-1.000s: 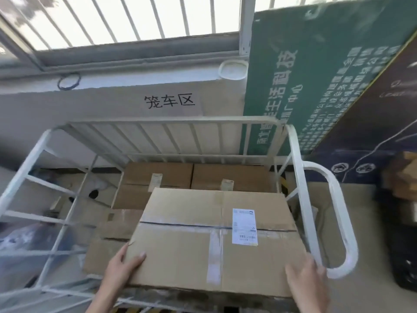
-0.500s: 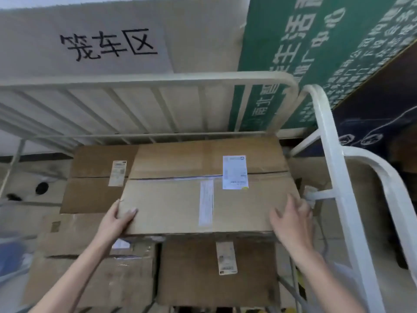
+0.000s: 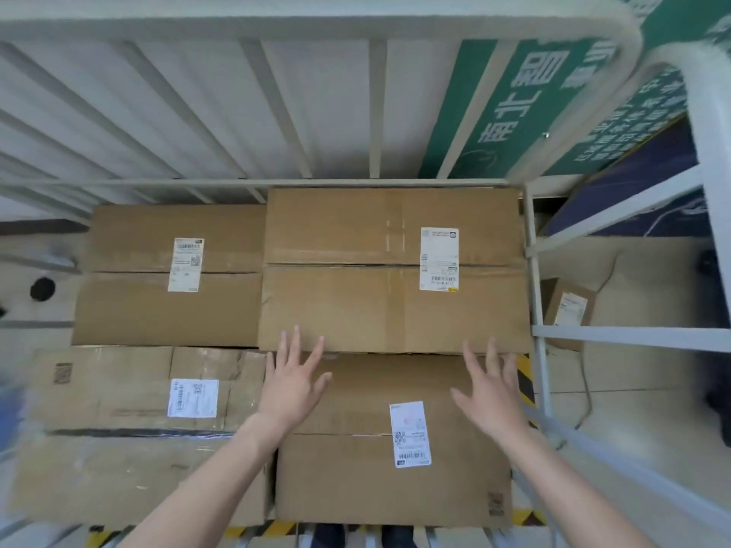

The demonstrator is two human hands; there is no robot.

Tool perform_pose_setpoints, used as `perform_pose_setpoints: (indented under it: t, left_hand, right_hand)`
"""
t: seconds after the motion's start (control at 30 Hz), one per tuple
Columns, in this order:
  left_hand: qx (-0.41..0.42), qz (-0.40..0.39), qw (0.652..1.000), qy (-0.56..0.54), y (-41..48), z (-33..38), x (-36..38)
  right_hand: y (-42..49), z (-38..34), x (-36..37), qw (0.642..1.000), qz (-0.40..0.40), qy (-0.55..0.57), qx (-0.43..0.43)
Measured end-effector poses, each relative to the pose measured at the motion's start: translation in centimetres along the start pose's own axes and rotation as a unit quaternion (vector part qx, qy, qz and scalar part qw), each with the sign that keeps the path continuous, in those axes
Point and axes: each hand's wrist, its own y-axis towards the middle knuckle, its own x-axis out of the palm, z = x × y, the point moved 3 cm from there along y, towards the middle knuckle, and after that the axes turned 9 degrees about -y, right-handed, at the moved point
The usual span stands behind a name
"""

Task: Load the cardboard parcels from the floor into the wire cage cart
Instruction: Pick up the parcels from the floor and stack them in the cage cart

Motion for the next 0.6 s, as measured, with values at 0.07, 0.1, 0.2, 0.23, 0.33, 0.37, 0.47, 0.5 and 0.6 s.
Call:
perform_pose_setpoints:
  t: [0.07,0.1,0.2,0.23,0.33,0.37,0.47,0.5,0.6]
  left_hand:
    - [-0.005,-0.06,0.998,0.014,1.4,0.0,0.7]
    - [-0.005,-0.081,0.996,0.027,1.9,0.0,1.0]
    - [-0.009,-0.109,0.993,0.052,2.7,-0.3,1.4]
    - [-0.009,-0.115,0.992,0.058,3.0,-0.2,1.5]
    - [-0.016,-0.143,0.987,0.067,3.2,0.0,0.8]
    - [-0.02,-0.147,0.987,0.066,3.4,0.3,0.4]
    - [-0.026,-0.137,0.988,0.059,3.0,1.0,-1.5]
    - [-0.028,-0.128,0.99,0.054,2.6,1.3,-2.2]
    - [-0.041,-0.112,0.993,0.019,-0.2,2.3,-3.9]
  right_hand:
    - [2.2,0.3,-0.1,0.999,-0.042,-0.004,-0.002]
    - [3.3,0.6,-0.2,0.998,-0.059,-0.001,0.0]
    - [4.9,1.0,0.2,0.997,-0.076,-0.005,0.004]
    - [5.0,1.2,0.4,0.997,-0.075,-0.002,0.005]
    - [4.9,1.2,0.7,0.996,-0.089,0.01,0.0]
    - [4.9,1.3,0.5,0.996,-0.09,0.021,0.004]
    - [4.2,1.1,-0.9,0.996,-0.077,0.042,0.016]
    - [3.8,0.8,-1.4,0.997,-0.066,0.047,0.018]
    - [1.2,-0.3,-3.5,0.996,-0.022,0.081,0.018]
